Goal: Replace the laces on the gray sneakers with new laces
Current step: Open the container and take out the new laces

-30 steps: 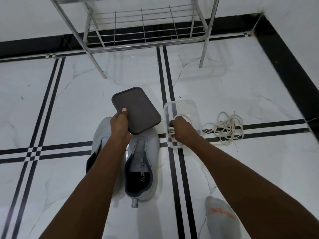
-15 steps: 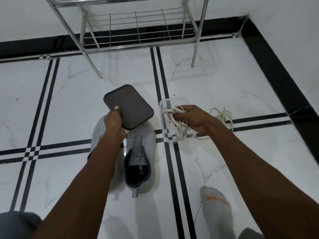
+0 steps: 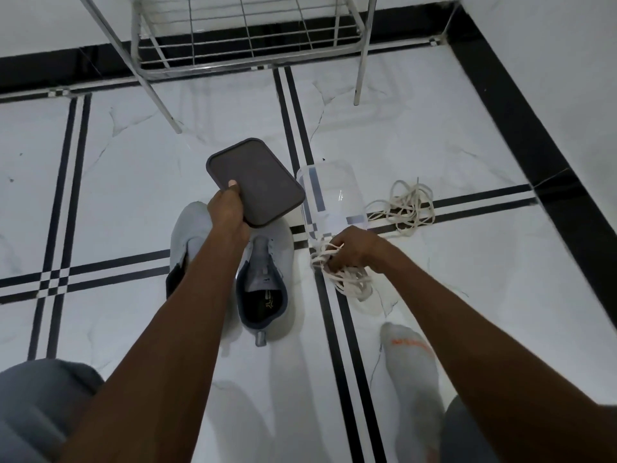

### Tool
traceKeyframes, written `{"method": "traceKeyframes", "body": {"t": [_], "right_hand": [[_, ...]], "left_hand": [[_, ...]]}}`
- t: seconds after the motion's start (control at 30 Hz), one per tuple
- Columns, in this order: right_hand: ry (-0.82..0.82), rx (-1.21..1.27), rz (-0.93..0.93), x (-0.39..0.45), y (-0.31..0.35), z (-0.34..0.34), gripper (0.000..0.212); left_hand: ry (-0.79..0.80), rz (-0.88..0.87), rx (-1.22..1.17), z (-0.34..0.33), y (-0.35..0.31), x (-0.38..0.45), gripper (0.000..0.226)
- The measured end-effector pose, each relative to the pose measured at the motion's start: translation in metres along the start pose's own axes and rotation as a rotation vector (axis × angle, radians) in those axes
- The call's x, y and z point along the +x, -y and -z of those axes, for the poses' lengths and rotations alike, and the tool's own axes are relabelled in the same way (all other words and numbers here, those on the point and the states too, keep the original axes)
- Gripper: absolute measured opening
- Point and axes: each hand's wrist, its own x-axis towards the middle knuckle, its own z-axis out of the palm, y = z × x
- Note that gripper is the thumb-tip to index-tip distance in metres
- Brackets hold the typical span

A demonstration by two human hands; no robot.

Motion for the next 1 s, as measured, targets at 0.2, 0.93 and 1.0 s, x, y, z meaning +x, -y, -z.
{"method": "traceKeyframes", "body": {"t": [0.2, 0.93, 1.0], "right_hand": [[-0.197, -0.034, 0.087, 0.015, -0.003, -0.036, 0.030], [-0.352, 0.719, 0.148, 0.014, 0.007, 0.071, 0.034], [-0.413, 0.673, 0.156, 0.024, 0.005, 0.067, 0.030]], "left_hand": [[0.001, 0.014, -0.031, 0.001, 0.012, 0.000, 0.030], [0.126, -0.183, 0.240, -0.043, 0.023, -0.017, 0.033], [0.182, -0.223, 0.299, -0.053, 0.025, -0.021, 0.035]]}}
